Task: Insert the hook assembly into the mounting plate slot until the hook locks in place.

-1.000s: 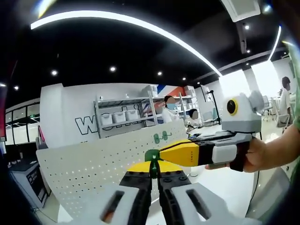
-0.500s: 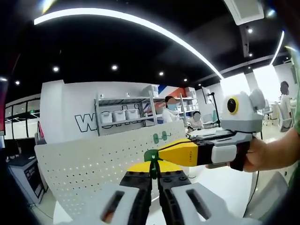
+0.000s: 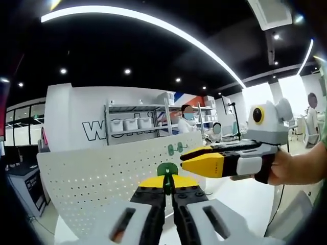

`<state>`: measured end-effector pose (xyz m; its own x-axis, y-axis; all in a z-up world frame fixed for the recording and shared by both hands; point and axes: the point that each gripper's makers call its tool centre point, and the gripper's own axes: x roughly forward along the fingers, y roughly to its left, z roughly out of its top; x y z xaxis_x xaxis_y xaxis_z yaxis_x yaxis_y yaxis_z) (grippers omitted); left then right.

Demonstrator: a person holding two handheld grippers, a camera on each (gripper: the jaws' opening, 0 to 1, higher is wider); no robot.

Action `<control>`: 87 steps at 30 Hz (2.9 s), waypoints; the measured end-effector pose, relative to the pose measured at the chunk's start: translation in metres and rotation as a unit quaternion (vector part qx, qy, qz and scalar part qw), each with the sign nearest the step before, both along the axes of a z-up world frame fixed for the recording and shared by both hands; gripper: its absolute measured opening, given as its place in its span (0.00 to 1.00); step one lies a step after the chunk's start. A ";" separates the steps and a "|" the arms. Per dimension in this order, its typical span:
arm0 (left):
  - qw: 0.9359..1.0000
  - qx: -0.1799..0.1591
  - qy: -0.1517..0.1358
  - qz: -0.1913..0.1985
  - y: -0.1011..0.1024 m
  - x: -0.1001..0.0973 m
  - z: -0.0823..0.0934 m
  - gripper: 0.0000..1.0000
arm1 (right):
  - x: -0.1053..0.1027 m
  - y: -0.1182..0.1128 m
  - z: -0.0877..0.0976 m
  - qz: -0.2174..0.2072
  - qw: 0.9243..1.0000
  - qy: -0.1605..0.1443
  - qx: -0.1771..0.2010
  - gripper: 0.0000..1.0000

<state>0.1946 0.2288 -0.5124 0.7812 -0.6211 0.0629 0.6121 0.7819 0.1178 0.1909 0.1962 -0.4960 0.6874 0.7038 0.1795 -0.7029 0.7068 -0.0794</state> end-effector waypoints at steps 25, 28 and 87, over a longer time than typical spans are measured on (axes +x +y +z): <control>1.000 -0.005 0.008 -0.001 -0.007 -0.001 0.000 0.03 | 0.013 -0.053 -0.016 -0.087 0.995 0.054 0.002 0.62; 1.000 -0.003 0.010 -0.002 -0.009 -0.001 0.000 0.03 | 0.016 -0.061 -0.023 -0.095 0.993 0.074 0.003 0.65; 0.990 -0.025 0.025 0.138 -0.069 0.138 0.027 0.03 | 0.030 -0.172 -0.043 -0.159 0.982 0.106 -0.001 1.00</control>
<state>0.3327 0.1598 -0.4851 0.9237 -0.3805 0.0445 0.3784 0.9243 0.0490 0.2206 0.0239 -0.5391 0.8941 0.4478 0.0068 -0.4476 0.8932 0.0434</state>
